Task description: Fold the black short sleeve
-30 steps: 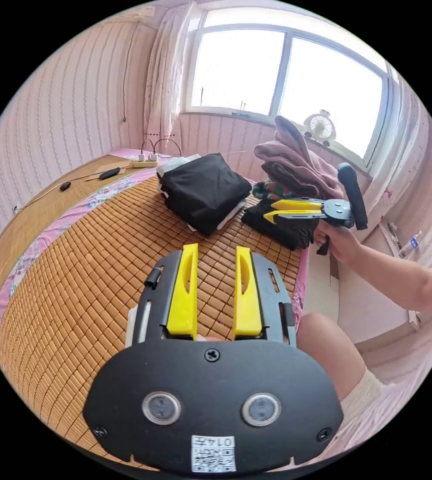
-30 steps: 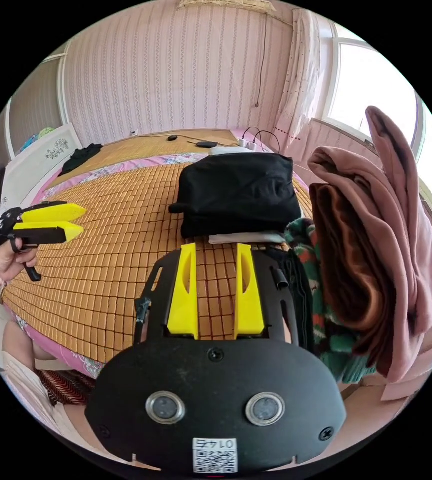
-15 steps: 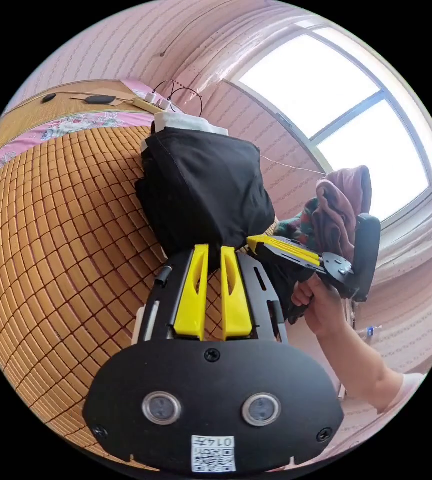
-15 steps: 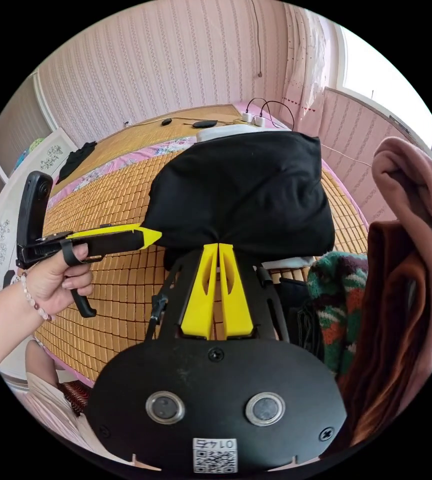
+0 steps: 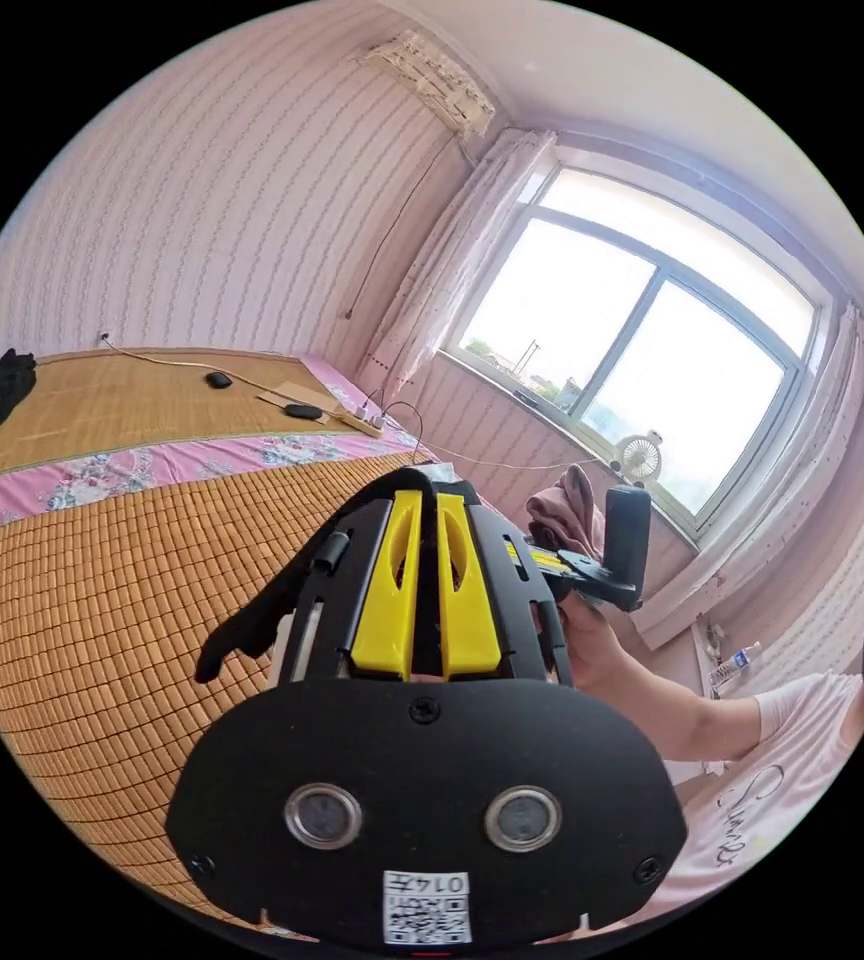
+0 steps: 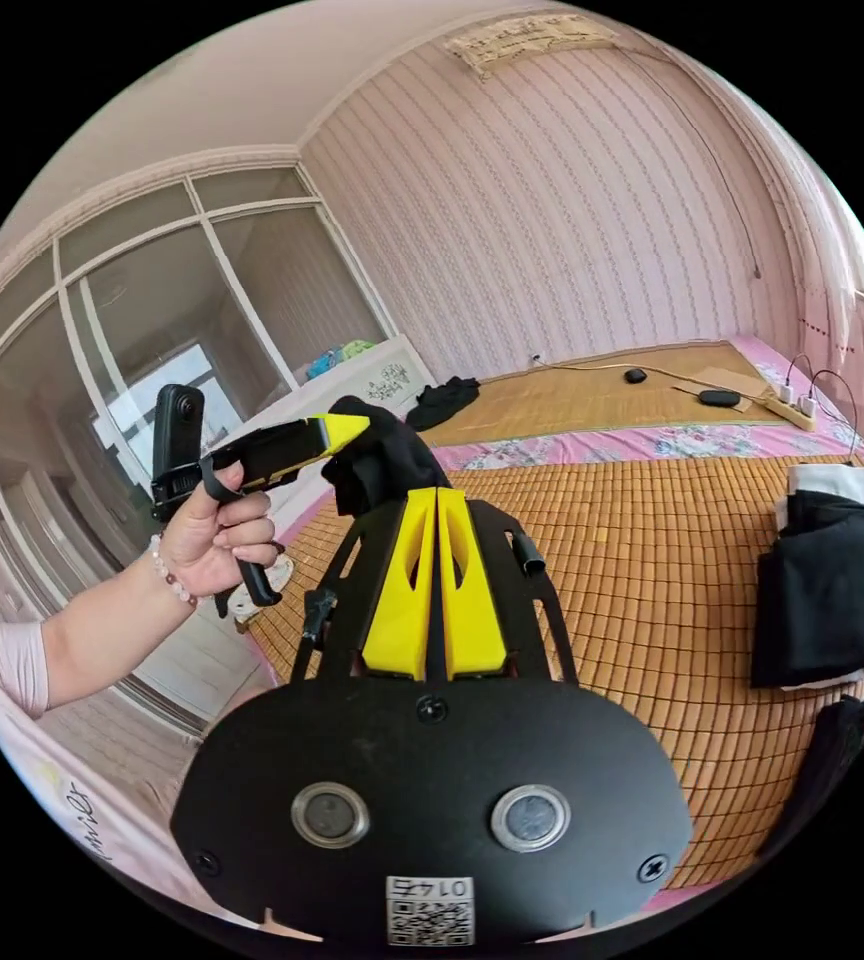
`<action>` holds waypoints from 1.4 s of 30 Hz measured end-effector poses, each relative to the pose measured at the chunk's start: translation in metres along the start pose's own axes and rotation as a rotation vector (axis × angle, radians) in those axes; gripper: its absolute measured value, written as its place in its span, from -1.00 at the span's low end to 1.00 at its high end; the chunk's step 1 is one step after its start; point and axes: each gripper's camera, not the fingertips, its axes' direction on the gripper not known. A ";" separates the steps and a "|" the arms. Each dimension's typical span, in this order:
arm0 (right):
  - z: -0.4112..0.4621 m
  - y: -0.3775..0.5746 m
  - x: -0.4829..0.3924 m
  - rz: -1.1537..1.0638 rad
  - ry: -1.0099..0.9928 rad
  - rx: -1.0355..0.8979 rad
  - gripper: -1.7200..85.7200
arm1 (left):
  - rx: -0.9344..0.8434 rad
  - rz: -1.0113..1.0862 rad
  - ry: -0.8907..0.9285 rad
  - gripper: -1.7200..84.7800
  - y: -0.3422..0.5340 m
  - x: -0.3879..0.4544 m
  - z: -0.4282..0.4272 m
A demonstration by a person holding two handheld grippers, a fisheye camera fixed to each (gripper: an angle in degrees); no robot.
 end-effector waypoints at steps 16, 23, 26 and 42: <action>0.055 0.238 -0.001 0.192 0.171 -0.664 -0.81 | -0.623 -0.201 0.049 -0.84 0.278 -0.027 -0.048; 0.061 0.188 0.032 0.231 0.261 -0.566 -0.76 | -0.510 -0.279 -0.104 -0.86 0.257 -0.051 -0.083; 0.086 0.171 0.042 0.167 0.368 -0.612 -0.74 | -0.511 -0.261 -0.182 -0.82 0.246 -0.057 -0.076; 0.103 0.137 0.072 0.173 0.184 -0.601 -0.94 | -0.454 -0.391 -0.191 -0.98 0.206 -0.098 -0.084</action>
